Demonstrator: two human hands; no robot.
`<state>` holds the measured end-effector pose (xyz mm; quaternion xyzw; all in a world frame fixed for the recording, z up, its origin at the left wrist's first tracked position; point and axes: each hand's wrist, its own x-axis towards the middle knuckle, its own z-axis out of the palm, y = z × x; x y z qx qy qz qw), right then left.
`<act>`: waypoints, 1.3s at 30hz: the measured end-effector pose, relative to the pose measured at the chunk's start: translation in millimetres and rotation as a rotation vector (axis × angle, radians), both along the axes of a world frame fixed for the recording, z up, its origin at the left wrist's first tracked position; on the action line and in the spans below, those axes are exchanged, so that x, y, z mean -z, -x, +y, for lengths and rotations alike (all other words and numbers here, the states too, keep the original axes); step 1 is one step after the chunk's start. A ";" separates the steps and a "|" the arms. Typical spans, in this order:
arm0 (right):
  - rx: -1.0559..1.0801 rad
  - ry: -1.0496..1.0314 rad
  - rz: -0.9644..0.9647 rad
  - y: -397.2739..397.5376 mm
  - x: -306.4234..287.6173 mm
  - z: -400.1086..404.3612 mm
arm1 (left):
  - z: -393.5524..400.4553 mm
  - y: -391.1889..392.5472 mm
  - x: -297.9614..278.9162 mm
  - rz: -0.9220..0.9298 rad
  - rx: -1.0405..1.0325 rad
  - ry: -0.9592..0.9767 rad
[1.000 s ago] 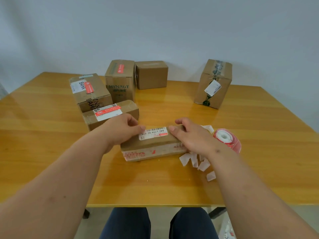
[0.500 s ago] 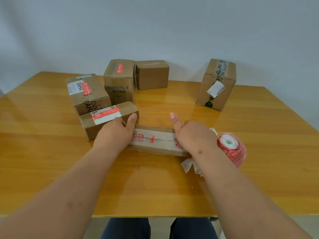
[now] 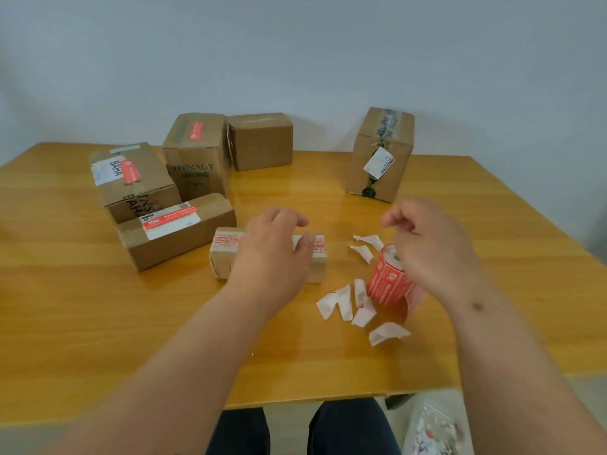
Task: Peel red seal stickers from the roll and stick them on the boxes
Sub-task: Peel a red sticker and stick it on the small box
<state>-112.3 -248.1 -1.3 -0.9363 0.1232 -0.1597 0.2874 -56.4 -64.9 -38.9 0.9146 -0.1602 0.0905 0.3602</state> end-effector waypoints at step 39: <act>-0.232 0.261 -0.001 40.5 43.1 -26.9 | -56.3 48.5 17.3 0.324 0.278 0.267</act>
